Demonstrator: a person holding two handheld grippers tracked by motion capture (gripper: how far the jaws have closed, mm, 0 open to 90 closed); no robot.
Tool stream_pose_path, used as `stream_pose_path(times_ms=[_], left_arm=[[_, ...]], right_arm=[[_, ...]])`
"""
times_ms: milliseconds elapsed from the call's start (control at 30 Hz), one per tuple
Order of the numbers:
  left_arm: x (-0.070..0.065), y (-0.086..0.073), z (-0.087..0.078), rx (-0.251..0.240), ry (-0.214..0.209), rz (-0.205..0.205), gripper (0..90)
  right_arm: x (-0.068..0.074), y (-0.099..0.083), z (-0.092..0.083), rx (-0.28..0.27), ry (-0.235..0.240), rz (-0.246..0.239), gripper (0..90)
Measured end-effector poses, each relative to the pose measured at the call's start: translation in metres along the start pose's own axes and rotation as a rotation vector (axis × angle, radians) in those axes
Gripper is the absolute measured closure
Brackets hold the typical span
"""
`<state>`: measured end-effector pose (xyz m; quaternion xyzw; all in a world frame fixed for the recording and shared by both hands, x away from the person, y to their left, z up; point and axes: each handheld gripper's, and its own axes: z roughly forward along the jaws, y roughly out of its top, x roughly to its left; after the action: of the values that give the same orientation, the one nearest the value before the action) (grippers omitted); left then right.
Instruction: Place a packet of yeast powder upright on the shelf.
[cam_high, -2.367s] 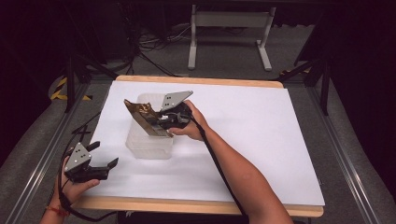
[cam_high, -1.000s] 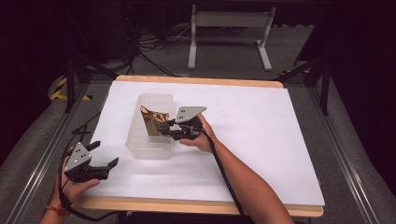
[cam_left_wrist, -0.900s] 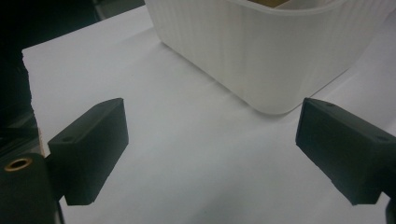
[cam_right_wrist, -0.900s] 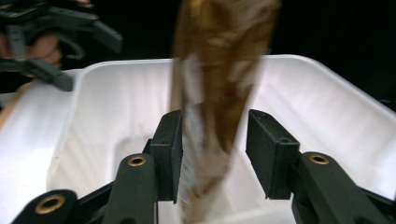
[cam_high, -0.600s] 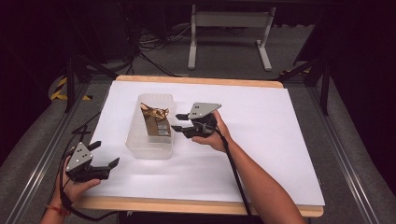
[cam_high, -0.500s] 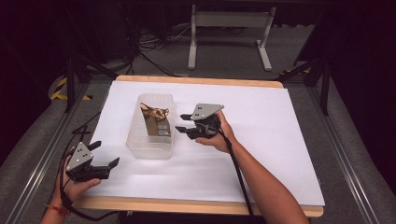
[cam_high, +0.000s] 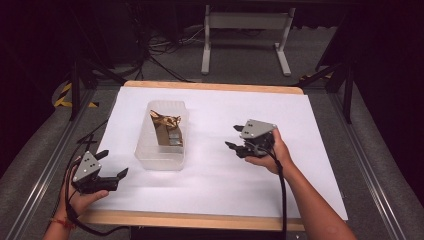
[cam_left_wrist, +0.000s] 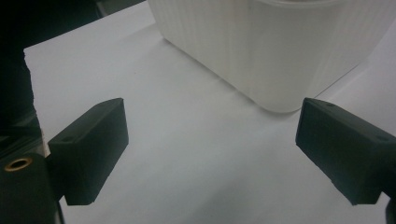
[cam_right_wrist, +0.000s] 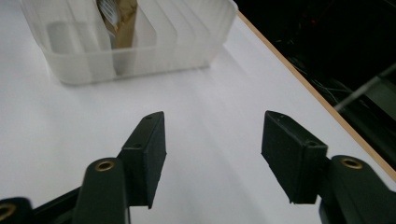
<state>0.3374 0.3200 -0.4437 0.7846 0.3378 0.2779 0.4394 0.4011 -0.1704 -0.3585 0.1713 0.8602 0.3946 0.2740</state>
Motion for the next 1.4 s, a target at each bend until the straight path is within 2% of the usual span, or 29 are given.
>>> stream_pose_path(times_ms=[133,200,367,400,433,467,600,667,767,900,1000,1100,1167,1267,1333,1400], left_arm=[[0.0,0.001,0.001,0.007,0.004,0.007,10.3],[-0.001,0.002,0.002,0.003,0.002,0.004,10.3],[-0.001,0.003,0.005,0.015,0.004,0.017,10.3],[-0.001,0.003,0.005,0.015,0.004,0.017,10.3],[-0.001,0.003,0.006,0.016,0.004,0.018,10.3],[-0.001,0.003,0.006,0.016,0.004,0.018,10.3],[-0.001,0.003,0.007,0.019,0.009,0.011,10.4],[-0.002,0.004,0.007,0.02,0.011,0.009,10.3],[-0.003,0.005,0.007,0.02,0.006,0.011,10.3],[-0.003,0.004,0.007,0.023,0.012,0.011,10.3],[-0.002,0.004,0.006,0.017,0.015,0.005,10.3],[-0.001,0.005,0.005,0.019,0.027,0.008,10.3],[-0.001,0.005,0.005,0.018,0.032,0.009,10.3],[-0.002,0.006,0.004,0.011,0.031,0.004,10.3],[-0.002,0.005,0.003,0.002,0.026,0.0,10.3],[-0.002,0.005,0.003,-0.003,0.026,-0.003,10.2]], right_arm=[[-0.003,-0.017,-0.022,0.019,-0.051,0.013,37.0],[-0.004,-0.029,-0.035,0.024,-0.063,0.044,35.8],[-0.007,-0.054,-0.059,0.047,-0.118,0.08,30.7],[-0.007,-0.054,-0.059,0.047,-0.118,0.08,30.7],[-0.008,-0.064,-0.069,0.053,-0.133,0.099,30.1],[-0.008,-0.064,-0.069,0.053,-0.133,0.099,30.1],[-0.009,-0.084,-0.085,0.048,-0.164,0.143,24.9],[-0.009,-0.097,-0.093,0.048,-0.163,0.166,18.9],[-0.005,-0.114,-0.104,0.035,-0.197,0.189,15.6],[-0.001,-0.132,-0.113,0.024,-0.212,0.214,14.1],[0.001,-0.142,-0.116,0.042,-0.236,0.242,13.2],[0.004,-0.154,-0.122,0.022,-0.25,0.28,13.0],[0.005,-0.157,-0.124,0.013,-0.254,0.285,13.1],[0.008,-0.164,-0.13,-0.024,-0.271,0.326,12.9],[0.007,-0.168,-0.134,-0.033,-0.303,0.339,12.3],[0.007,-0.173,-0.137,-0.068,-0.327,0.371,12.2]])
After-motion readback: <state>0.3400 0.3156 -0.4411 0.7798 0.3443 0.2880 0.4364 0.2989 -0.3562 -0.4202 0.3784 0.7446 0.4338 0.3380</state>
